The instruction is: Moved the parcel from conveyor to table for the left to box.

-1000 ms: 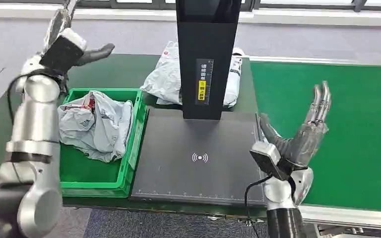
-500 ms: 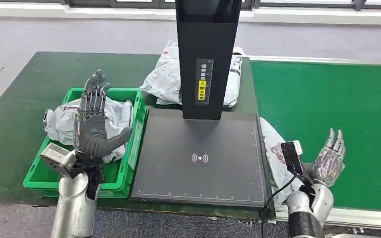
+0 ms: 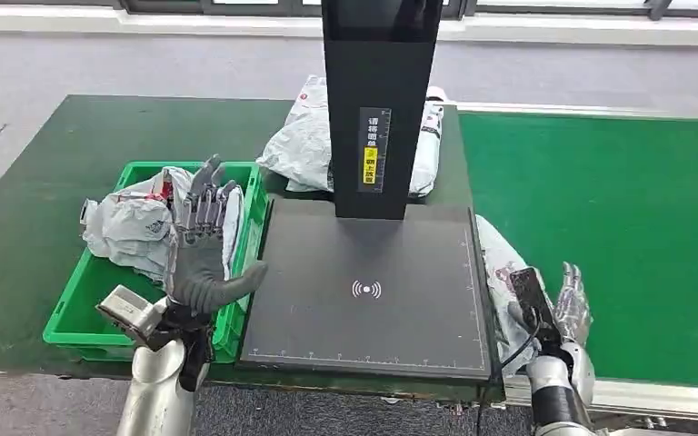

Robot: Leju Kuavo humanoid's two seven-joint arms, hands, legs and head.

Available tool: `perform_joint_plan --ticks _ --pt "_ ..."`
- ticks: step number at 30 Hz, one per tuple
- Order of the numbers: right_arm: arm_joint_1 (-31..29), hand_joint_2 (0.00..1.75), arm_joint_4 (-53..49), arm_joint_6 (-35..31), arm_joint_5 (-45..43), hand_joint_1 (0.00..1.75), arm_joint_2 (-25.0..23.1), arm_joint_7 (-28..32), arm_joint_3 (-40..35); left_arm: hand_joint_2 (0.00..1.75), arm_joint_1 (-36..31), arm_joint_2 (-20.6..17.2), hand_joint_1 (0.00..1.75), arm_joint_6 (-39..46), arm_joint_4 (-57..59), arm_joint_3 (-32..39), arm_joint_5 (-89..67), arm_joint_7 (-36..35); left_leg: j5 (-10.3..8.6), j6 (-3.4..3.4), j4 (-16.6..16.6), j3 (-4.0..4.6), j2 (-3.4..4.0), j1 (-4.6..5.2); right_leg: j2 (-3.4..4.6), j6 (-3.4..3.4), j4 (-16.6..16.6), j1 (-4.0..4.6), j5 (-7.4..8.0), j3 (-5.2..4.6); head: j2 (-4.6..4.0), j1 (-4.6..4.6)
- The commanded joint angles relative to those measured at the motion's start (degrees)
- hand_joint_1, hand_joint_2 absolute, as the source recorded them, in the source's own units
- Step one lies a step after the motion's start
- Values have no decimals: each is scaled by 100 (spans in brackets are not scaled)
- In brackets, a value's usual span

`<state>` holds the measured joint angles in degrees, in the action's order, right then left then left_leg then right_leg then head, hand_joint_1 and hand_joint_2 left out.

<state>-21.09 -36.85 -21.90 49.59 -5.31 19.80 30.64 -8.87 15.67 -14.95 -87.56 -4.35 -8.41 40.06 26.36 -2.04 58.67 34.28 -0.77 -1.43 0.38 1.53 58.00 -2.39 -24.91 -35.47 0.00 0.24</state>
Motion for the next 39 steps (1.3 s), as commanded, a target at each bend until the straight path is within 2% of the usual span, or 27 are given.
perform_joint_plan --ticks 1,5,8,9,10,14,25,26,28,30,31,33,34,35,36,39 --pt "-309 175 600 627 -526 0 84 693 333 175 62 -90 0 -82 294 -136 -142 -6 4 15 -18 -30 12 0 0 -22 -17 6 -2 28 0 0" --pt "-389 175 696 708 -511 0 98 465 272 175 115 -80 0 -34 269 -159 -270 -28 4 15 -14 -24 17 2 7 -19 -15 4 1 21 0 2" --pt "-401 175 946 699 -170 0 218 -198 72 175 105 -65 0 -46 282 -158 -331 -37 2 11 -10 -17 9 3 0 -16 -8 2 -1 15 0 0" --pt "-400 175 1078 653 63 30 274 -546 -34 175 91 -61 0 -54 292 -162 -348 -43 1 15 -15 -23 8 2 -4 -21 -15 4 0 24 0 2" --pt "-402 175 1188 698 202 175 305 -728 -106 175 83 -58 0 -60 294 -163 -357 -50 1 13 -12 -19 6 0 -7 -17 -13 5 0 21 0 2" --pt "-440 175 1330 787 415 175 311 -985 -223 175 112 -54 0 -40 237 -145 -382 -76 2 10 -9 -16 10 1 0 -15 -9 3 -1 16 -2 2" --pt "-571 175 1378 738 625 175 274 -1222 -239 175 190 -36 0 34 188 -113 -470 -98 3 12 -13 -24 12 -1 0 -19 -14 7 -1 26 0 0" --pt "-572 175 1335 641 623 175 258 -1210 -225 175 195 -36 0 54 176 -112 -491 -93 3 13 -17 -29 12 0 -1 -20 -16 5 -2 30 -2 0" --pt "-591 175 1071 -67 581 175 125 -857 -122 175 307 -19 0 143 13 -100 -565 -100 3 9 -9 -20 9 -2 -1 -15 -10 7 -2 22 0 0" --pt "-505 175 387 -769 447 175 -144 -181 -73 175 449 -7 0 165 -171 -71 -604 -132 6 12 -11 -23 21 0 9 -18 -11 6 -1 21 -2 0" --pt "-413 175 69 -655 455 175 -231 -280 -144 175 486 -6 0 149 -213 -64 -607 -134 7 16 -18 -32 30 1 14 -24 -17 6 0 26 0 0" --pt "-158 175 -735 -1159 386 175 -467 241 -269 175 509 15 0 171 -227 -47 -646 -136 8 12 -13 -23 32 3 17 -23 -8 3 -2 16 0 0" --pt "41 175 -1243 -1044 438 175 -604 68 -399 175 506 24 0 171 -214 -47 -663 -132 4 8 -7 -7 15 3 4 -15 -2 0 -2 7 0 0" --pt "109 175 -1462 -1045 346 175 -654 223 -460 175 504 24 0 164 -208 -50 -665 -132 9 13 -13 -22 24 2 9 -26 -7 4 -4 18 0 0" --pt "330 175 -2012 -1314 264 175 -796 586 -635 175 491 30 0 151 -168 -51 -671 -127 6 10 -7 -8 10 1 -1 -19 -3 3 -4 11 0 0" --pt "877 175 -3342 -1483 295 175 -1095 722 -1215 175 392 48 0 192 29 -46 -720 -75 7 11 -13 -16 11 3 -2 -22 -4 3 -9 16 0 0"
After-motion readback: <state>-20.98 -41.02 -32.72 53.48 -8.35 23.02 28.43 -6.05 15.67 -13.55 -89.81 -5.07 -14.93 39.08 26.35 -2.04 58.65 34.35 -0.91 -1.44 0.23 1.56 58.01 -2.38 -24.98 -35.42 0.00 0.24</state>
